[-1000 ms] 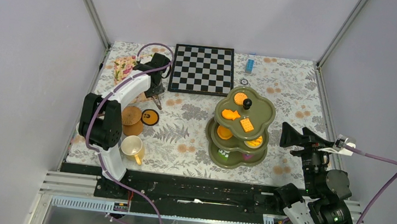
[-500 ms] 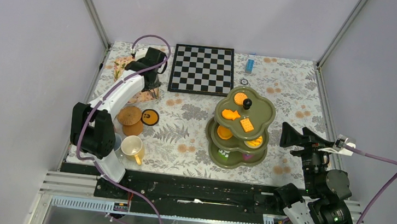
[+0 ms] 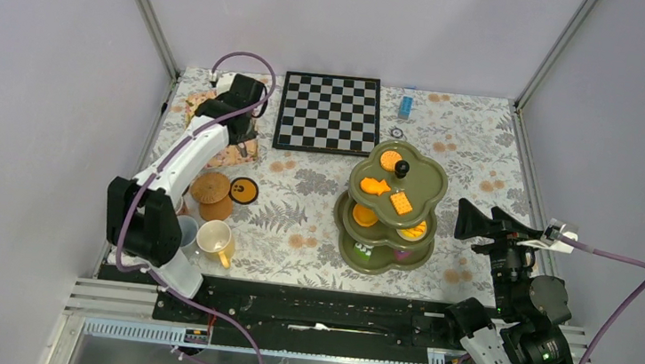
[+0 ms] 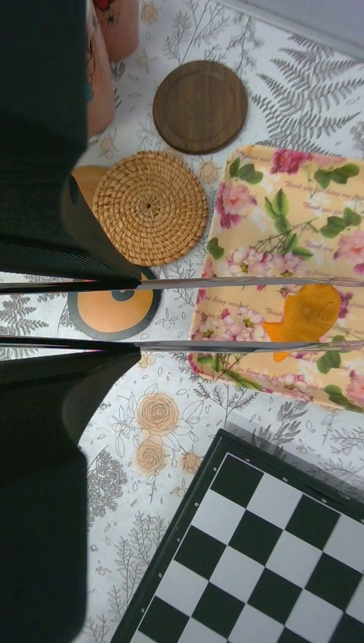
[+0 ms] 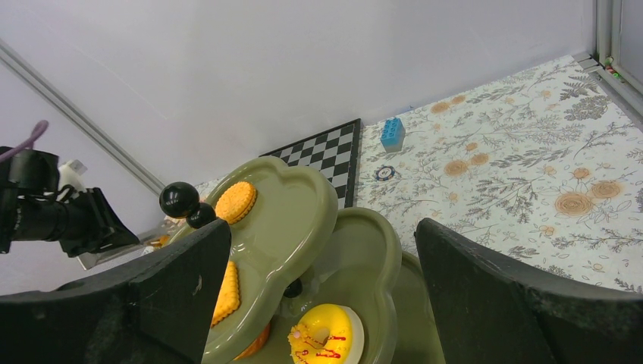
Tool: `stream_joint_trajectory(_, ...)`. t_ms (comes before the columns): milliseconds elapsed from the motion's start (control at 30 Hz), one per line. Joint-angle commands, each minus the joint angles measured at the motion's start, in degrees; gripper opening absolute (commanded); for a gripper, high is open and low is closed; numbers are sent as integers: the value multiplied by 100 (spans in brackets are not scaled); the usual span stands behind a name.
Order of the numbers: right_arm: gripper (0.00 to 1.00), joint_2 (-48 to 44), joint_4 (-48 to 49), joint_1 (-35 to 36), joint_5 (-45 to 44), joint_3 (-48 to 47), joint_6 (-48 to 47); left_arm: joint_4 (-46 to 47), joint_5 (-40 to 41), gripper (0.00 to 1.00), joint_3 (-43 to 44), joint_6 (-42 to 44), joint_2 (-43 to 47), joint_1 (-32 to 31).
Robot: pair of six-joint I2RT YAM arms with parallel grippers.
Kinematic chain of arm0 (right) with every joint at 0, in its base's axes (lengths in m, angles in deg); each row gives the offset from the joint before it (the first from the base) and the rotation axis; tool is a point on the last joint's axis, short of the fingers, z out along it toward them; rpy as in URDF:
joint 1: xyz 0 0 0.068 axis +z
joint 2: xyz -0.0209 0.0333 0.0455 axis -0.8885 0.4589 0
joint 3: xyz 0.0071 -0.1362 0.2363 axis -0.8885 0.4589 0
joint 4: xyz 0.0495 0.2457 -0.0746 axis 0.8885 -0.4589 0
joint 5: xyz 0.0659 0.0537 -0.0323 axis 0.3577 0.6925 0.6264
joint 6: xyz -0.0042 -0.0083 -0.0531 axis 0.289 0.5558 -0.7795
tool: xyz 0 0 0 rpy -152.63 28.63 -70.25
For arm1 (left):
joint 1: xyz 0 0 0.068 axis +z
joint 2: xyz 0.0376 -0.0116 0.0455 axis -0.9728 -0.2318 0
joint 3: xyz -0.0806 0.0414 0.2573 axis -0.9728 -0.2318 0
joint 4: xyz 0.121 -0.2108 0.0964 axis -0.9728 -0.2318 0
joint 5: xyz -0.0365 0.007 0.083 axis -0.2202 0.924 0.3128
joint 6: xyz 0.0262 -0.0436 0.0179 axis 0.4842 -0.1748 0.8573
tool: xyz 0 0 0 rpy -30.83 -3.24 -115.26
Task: Serve the afternoon tea
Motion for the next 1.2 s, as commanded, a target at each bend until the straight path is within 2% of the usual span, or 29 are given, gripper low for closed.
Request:
stream_joint_trajectory(0,98,2,108,26,-114,-28,-51,101,322,18,239,359,620,-7)
stream_joint_trajectory(267,98,32,100,26,-152,-90,-123,105,-46,16,524,1021,1381,-10)
stream_joint_trajectory(533,98,71,173,26,-124,-78,-94,405,-1688,17,892,1776,2258,-219)
stream_joint_trajectory(900,98,64,221,26,-96,-105,-38,917,-3485,19,1361,2066,2711,-1962)
stream_joint_trajectory(1167,98,16,163,26,-175,-136,-38,1699,-4138,20,1158,1890,2617,-3039)
